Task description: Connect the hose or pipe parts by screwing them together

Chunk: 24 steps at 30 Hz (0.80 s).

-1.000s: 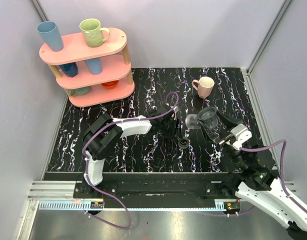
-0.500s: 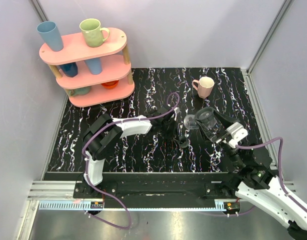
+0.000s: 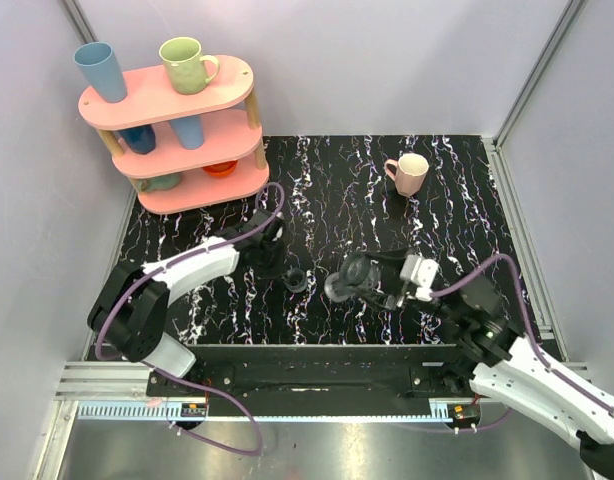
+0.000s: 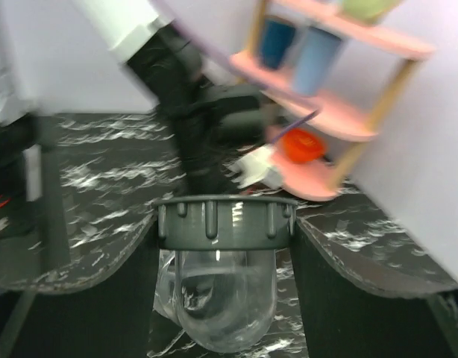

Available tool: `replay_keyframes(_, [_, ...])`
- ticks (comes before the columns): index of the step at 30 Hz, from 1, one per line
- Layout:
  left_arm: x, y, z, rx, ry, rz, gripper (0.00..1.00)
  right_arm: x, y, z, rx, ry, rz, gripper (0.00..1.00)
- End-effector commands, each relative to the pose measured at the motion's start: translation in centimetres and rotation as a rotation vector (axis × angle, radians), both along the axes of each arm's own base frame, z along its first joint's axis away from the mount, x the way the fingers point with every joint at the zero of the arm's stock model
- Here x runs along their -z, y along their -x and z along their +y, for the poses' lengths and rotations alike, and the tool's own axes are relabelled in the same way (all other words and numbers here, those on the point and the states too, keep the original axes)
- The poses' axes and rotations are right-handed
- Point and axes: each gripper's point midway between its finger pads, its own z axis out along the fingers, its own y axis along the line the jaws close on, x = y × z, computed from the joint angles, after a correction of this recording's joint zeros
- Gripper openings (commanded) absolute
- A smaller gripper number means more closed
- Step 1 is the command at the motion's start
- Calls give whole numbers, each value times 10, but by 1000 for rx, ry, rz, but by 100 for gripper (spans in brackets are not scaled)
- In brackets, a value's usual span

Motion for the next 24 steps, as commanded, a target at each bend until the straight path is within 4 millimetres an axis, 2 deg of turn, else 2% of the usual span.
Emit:
replay_keyframes(1, [5,2,42,-68,-94,0,0,-2,57,41,-417,-39,-56,25])
replay_keyframes(3, [11,0,52,-94,-101,25,0,13,58,49,-458,-35,-56,24])
replay_keyframes(4, [14,2,57,-102,-115,38,0,13,57,51,-456,-28,-92,23])
replay_keyframes(5, [17,2,61,-109,-124,47,0,23,51,55,-452,0,-80,22])
replay_keyframes(8, [20,4,67,-121,-127,59,1,35,41,59,-418,71,-118,23])
replay_keyframes(9, [19,4,69,-128,-129,58,3,33,35,59,-386,76,-126,24])
replay_keyframes(11, [16,5,72,-139,-130,54,21,33,29,58,-355,101,-165,25])
replay_keyframes(12, [13,4,74,-147,-131,49,35,30,28,57,-344,104,-182,25])
replay_keyframes(13, [7,2,76,-154,-130,35,58,27,26,56,-334,106,-204,25])
replay_keyframes(14, [4,0,80,-168,-144,21,67,26,25,56,-327,108,-207,24])
replay_keyframes(17, [-16,-10,89,-200,-169,-36,83,20,21,58,-314,116,-220,23])
replay_keyframes(18, [-21,-12,88,-169,-169,-53,84,20,20,58,-318,120,-222,22])
replay_keyframes(22, [-49,-21,70,-46,-96,-129,94,22,15,62,-331,142,-203,22])
replay_keyframes(24, [-49,-18,60,37,-78,-118,96,23,12,63,-323,145,-197,22])
